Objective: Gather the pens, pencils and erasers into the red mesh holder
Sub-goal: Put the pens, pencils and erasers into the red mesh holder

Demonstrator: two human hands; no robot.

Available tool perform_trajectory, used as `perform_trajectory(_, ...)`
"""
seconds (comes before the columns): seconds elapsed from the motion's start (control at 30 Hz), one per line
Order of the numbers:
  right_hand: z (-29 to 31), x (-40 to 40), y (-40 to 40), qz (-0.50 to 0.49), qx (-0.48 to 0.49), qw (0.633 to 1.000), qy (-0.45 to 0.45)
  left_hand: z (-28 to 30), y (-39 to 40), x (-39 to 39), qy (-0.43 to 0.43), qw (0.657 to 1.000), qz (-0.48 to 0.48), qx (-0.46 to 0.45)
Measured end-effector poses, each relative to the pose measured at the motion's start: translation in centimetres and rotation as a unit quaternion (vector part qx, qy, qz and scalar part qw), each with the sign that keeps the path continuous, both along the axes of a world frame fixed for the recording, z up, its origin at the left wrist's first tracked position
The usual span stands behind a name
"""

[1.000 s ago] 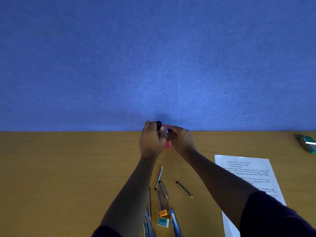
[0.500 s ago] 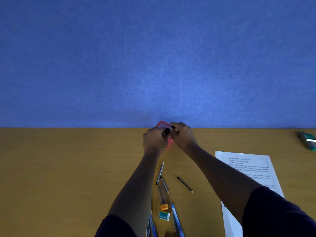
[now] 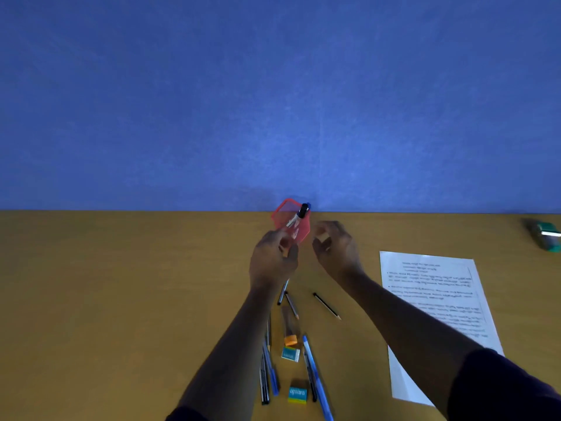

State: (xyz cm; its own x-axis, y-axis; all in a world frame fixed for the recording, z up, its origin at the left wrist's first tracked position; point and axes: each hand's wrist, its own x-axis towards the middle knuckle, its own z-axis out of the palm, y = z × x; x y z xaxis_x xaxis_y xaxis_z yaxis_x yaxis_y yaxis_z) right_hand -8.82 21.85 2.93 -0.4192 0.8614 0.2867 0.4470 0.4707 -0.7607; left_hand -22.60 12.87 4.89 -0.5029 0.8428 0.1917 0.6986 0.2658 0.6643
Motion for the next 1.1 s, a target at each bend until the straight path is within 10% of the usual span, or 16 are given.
perform_trajectory(0.17, -1.8, 2.8, -5.0, 0.186, -0.087, 0.958, -0.2, -1.7, -5.3, 0.9, -0.04, 0.961, -0.093, -0.258)
perform_trajectory(0.4, -1.8, 3.8, -9.7, 0.265, -0.253, 0.828, -0.425, -3.1, -9.2, 1.4, 0.0, 0.907, -0.16, -0.39)
perform_trajectory(1.1, -2.6, 3.4, -12.1, 0.17, -0.204, 0.858, -0.44, -3.2, -15.1, 0.1, -0.08, 0.897, 0.067, -0.43)
